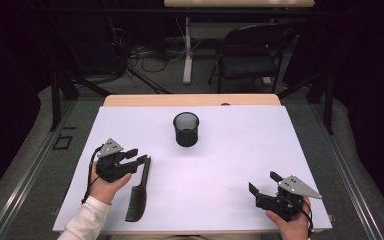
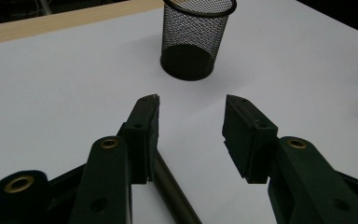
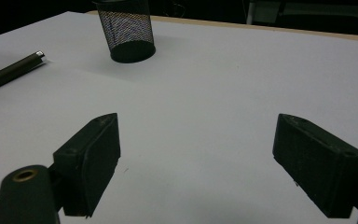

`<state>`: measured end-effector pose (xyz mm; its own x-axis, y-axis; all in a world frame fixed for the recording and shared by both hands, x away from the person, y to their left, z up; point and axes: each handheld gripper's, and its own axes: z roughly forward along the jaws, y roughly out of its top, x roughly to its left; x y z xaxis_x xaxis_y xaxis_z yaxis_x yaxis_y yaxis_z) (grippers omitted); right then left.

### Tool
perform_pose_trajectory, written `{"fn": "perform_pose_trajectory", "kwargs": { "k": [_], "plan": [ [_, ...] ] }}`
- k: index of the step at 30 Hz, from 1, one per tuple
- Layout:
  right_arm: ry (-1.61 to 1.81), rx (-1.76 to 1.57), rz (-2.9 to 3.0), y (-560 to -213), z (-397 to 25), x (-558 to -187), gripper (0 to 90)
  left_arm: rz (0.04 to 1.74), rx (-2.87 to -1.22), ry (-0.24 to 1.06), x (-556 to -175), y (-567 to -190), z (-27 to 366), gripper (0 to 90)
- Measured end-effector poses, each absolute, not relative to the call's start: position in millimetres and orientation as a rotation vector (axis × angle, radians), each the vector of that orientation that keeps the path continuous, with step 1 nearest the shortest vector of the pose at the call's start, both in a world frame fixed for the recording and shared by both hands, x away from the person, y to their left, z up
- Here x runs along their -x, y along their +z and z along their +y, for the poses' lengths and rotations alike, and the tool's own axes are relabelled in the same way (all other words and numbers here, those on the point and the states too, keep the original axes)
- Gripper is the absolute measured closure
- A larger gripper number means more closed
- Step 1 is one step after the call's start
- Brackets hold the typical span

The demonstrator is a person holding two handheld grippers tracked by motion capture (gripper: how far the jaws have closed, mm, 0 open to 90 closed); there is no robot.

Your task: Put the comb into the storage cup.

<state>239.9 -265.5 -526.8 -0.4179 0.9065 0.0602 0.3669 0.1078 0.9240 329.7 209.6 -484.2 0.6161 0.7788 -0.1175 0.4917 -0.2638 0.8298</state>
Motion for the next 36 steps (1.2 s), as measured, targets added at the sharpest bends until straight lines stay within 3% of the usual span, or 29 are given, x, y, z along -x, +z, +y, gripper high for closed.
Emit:
{"fn": "perform_pose_trajectory", "kwargs": {
  "k": [19, 36],
  "plan": [
    [1.302, -1.239, 1.857, -527.5, -266.3, -240.9, 15.3, 1.085, -2.009, 0.414, -348.5, -503.6, 197.9, 77.3],
    [1.303, -1.237, 1.860, -528.2, -266.4, -241.6, 15.6, 1.100, -2.051, 0.430, -358.3, -513.3, 190.5, 80.9]
  ]
}}
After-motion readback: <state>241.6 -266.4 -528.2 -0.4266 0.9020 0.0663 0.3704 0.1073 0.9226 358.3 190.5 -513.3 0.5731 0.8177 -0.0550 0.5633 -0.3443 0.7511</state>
